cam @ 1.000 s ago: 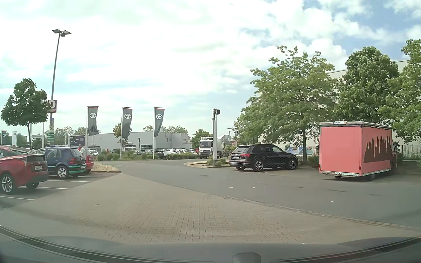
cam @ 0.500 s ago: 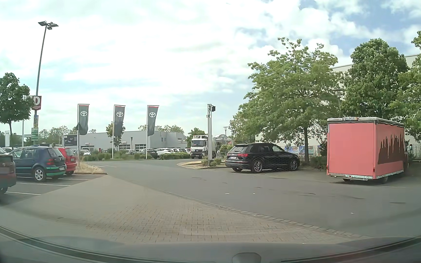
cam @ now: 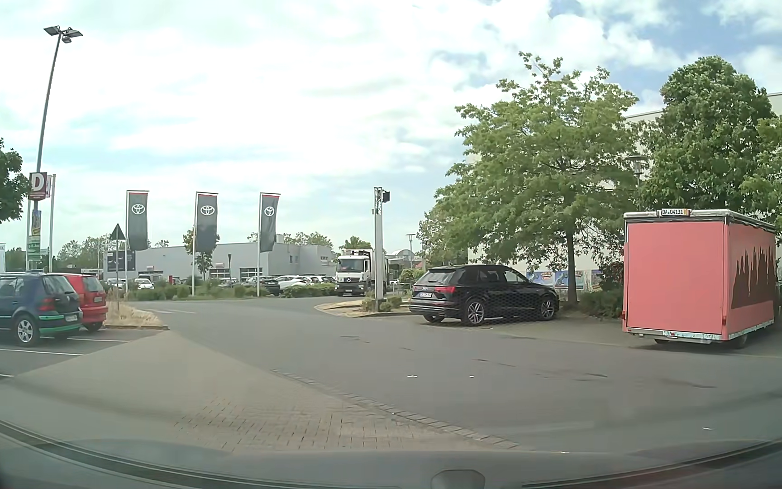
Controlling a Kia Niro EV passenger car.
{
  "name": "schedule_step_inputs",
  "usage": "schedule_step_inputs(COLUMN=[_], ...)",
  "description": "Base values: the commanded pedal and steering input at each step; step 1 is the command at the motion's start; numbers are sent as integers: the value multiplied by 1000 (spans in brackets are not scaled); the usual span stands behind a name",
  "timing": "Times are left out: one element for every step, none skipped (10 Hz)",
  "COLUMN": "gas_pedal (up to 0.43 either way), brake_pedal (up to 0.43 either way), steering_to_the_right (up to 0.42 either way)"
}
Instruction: Follow the waypoints while adhering to traffic rules and regulations
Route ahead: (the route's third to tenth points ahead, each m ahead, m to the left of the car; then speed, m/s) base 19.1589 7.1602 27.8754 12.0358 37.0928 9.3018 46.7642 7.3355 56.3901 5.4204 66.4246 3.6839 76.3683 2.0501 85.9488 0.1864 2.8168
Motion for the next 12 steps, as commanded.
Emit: schedule_step_inputs(gas_pedal=[0,0,0,0,0,0,0,0,0,0,0,0], brake_pedal=[220,220,220,213,201,177,159,110,98,30,30,30], steering_to_the_right=[42,42,42,42,42,42,43,44,44,44,44,44])
